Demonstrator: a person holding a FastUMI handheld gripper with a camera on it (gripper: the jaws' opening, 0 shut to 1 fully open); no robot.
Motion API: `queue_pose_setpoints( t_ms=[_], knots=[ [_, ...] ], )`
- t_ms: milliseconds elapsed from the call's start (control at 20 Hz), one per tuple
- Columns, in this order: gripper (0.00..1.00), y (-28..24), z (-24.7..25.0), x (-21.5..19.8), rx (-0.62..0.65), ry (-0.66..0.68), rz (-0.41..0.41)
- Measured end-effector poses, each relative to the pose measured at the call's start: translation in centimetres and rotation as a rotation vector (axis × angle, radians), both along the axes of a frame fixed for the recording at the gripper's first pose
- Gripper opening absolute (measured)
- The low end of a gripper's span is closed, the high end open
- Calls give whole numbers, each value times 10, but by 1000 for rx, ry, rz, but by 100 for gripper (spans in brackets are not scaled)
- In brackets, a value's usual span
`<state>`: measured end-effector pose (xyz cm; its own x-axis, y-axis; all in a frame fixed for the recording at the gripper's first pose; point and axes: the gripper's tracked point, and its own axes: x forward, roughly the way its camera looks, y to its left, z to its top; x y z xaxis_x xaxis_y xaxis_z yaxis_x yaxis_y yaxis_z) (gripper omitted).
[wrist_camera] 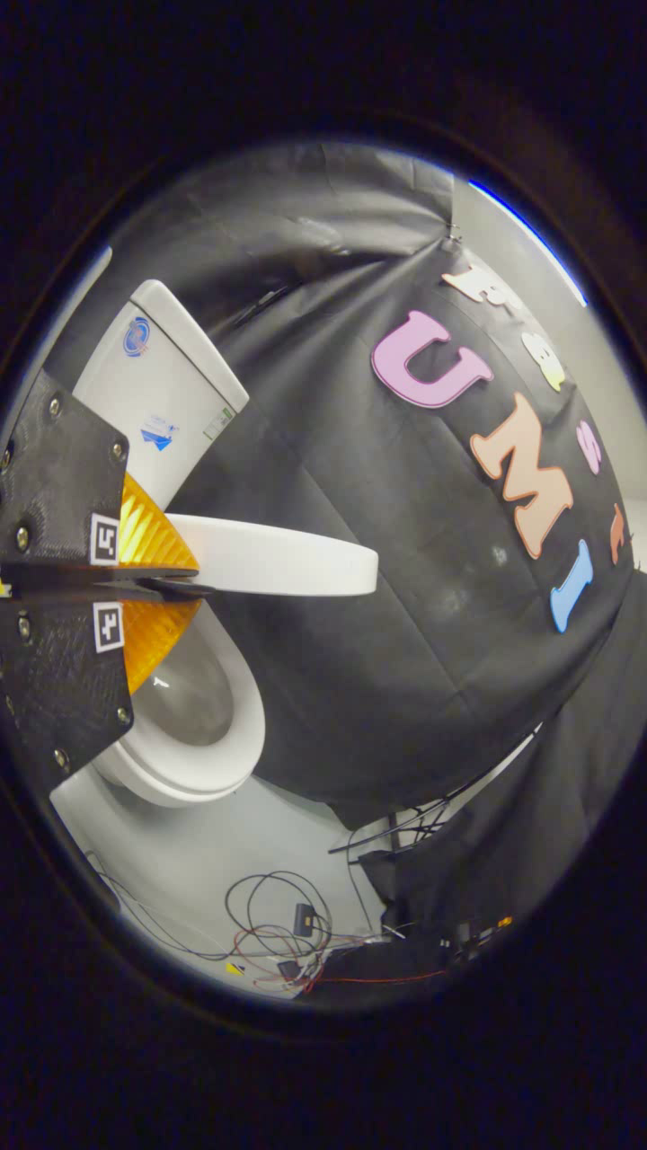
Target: Open the toilet lid.
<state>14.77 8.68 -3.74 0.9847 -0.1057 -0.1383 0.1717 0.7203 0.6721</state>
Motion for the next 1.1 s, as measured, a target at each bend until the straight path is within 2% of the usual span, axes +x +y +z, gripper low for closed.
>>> queue_pose_setpoints(
  t_ms=[700, 1100],
  knots=[
    [1, 81, 77, 8, -236, 1, -26],
    [1, 130, 103, 13, -364, 3, 7]
  ],
)
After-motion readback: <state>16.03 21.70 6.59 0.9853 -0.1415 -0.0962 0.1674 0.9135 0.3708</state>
